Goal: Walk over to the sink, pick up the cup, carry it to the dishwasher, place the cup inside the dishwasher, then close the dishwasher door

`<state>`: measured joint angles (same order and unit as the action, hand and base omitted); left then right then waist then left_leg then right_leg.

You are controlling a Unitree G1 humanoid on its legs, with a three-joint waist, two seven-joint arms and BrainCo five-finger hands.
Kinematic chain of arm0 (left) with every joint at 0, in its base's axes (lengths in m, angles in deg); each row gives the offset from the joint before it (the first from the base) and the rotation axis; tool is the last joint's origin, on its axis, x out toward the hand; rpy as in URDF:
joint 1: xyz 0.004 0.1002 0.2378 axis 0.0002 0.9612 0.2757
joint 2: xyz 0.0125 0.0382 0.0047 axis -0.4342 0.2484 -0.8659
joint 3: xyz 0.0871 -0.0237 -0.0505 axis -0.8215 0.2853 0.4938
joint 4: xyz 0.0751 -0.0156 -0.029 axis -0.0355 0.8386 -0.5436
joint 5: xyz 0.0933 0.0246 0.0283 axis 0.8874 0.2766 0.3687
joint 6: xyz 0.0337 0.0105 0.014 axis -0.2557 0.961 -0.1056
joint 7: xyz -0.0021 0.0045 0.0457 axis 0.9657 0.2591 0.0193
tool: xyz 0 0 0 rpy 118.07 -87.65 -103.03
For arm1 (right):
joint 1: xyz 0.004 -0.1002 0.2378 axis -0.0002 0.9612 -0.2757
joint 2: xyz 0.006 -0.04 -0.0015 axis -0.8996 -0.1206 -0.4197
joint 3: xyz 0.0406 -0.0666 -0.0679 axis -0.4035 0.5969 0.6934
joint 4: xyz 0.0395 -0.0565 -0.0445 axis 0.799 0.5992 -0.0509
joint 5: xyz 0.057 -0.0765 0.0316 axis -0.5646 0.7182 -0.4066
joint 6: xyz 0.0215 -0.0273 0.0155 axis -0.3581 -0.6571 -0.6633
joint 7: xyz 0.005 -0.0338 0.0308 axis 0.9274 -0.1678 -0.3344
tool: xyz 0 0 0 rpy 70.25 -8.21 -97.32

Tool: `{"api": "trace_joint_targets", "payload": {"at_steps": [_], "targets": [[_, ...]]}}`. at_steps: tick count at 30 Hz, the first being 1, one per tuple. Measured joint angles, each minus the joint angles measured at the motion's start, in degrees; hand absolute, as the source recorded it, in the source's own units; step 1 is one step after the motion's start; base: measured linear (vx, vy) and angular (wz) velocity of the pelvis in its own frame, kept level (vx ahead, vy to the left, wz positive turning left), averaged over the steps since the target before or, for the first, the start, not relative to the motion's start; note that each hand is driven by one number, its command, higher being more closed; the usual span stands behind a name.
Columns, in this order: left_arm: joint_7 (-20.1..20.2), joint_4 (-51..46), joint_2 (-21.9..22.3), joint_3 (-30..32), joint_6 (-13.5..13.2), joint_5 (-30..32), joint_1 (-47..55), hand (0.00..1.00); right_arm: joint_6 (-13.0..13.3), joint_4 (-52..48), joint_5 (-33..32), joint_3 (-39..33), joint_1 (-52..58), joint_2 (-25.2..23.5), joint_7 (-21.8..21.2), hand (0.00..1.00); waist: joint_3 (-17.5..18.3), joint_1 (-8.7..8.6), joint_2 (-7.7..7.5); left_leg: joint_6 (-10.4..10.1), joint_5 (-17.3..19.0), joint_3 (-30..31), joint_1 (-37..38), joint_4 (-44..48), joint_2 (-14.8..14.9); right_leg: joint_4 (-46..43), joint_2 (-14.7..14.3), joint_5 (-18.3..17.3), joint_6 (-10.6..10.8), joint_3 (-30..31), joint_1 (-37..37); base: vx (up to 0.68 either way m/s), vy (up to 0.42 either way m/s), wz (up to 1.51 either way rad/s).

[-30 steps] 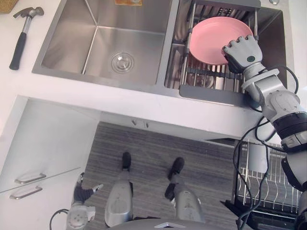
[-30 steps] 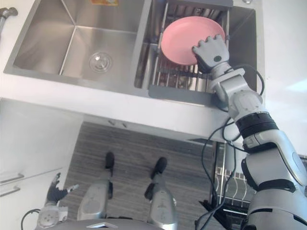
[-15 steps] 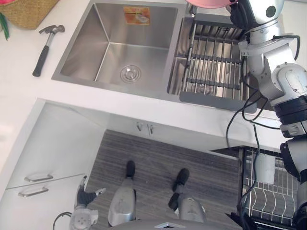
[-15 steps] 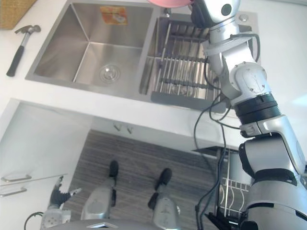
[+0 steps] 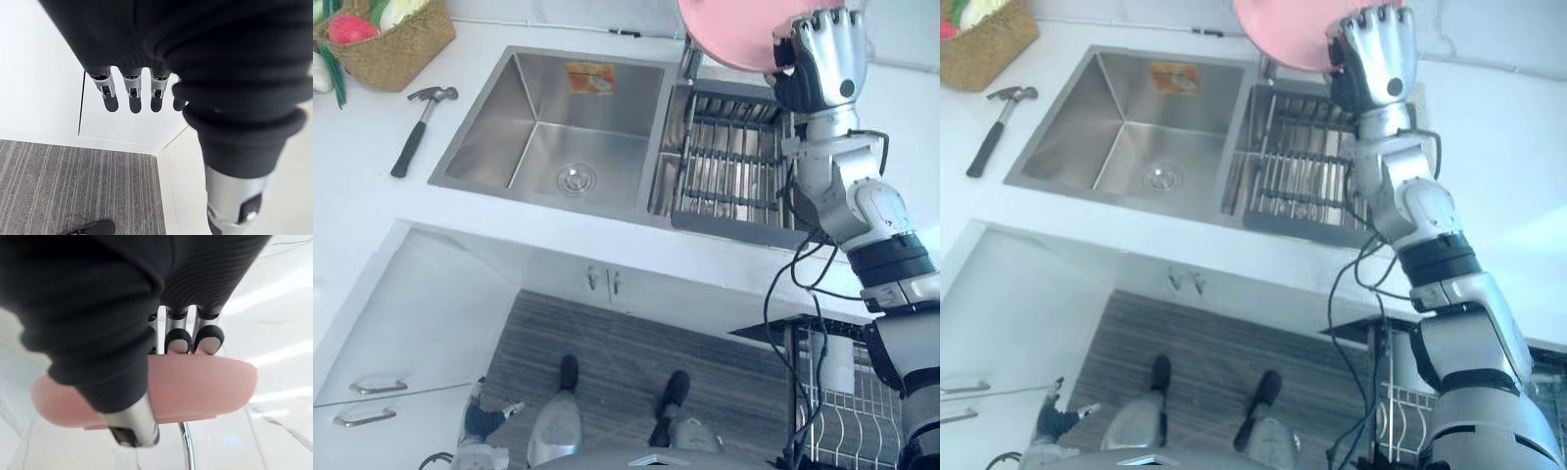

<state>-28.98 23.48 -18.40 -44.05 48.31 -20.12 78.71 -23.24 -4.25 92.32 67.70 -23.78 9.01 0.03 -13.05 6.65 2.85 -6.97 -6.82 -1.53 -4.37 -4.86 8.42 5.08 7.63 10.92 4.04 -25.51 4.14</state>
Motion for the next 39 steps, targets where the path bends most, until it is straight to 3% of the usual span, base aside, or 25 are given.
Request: {"api": "trace_joint_targets", "payload": {"at_steps": [3,10,16,23,31,39], "targets": [[0.50,0.00,-0.03,0.09,0.02,0.00,0.70,0.00,1.03,-1.30,0.03,-0.41,1.59,-0.17,-3.25,1.00,0.82,-0.24,-0.24,0.08,0.29,-0.22,0.37,-0.01,-0.09,0.01,0.08,-0.59,0.35,0.31,-0.17,-0.02,0.006,-0.05],[1.75,0.00,-0.04,0.24,0.06,0.00,1.50,0.00,2.97,-5.71,-0.02,-1.85,10.86,-0.31,-16.75,1.00,3.46,-0.69,-2.12,-0.14,0.80,-1.25,1.53,0.00,0.14,0.01,0.01,-0.83,0.23,1.20,-0.54,0.01,0.001,-0.06],[1.77,-0.03,-0.03,0.49,0.24,0.01,1.97,0.00,4.22,-5.80,-1.22,-2.01,16.50,-0.33,-22.10,1.00,4.25,-2.01,-3.06,-0.52,1.62,-1.42,3.11,0.01,-0.22,0.01,0.07,-1.32,0.54,1.03,-2.10,0.00,0.001,-0.02],[2.41,-0.06,0.02,1.73,0.90,0.00,2.20,0.00,4.21,-7.86,-1.79,-6.56,22.13,-0.89,-23.47,1.00,4.59,-2.93,-3.59,-0.20,2.18,-1.45,3.10,0.03,-0.29,0.01,0.12,-1.60,0.79,1.34,-2.08,0.01,0.002,0.00],[2.42,-0.37,0.11,2.38,1.19,0.02,3.04,0.00,1.54,-13.31,-6.88,-24.10,31.55,-2.80,-19.29,1.00,5.27,-4.84,-4.13,-0.11,2.61,-2.43,3.91,0.36,-0.42,-0.38,0.25,-1.43,0.80,2.42,-2.28,0.06,0.011,-0.05],[2.77,-1.28,1.33,2.46,1.11,2.48,3.39,0.00,-2.25,-25.15,-14.56,-40.46,43.37,-11.58,-17.27,1.00,6.06,-7.66,-4.97,0.04,4.40,-7.14,7.87,0.08,-0.68,-0.32,0.27,-1.86,1.56,7.45,-2.89,0.00,0.015,-0.32]]}}
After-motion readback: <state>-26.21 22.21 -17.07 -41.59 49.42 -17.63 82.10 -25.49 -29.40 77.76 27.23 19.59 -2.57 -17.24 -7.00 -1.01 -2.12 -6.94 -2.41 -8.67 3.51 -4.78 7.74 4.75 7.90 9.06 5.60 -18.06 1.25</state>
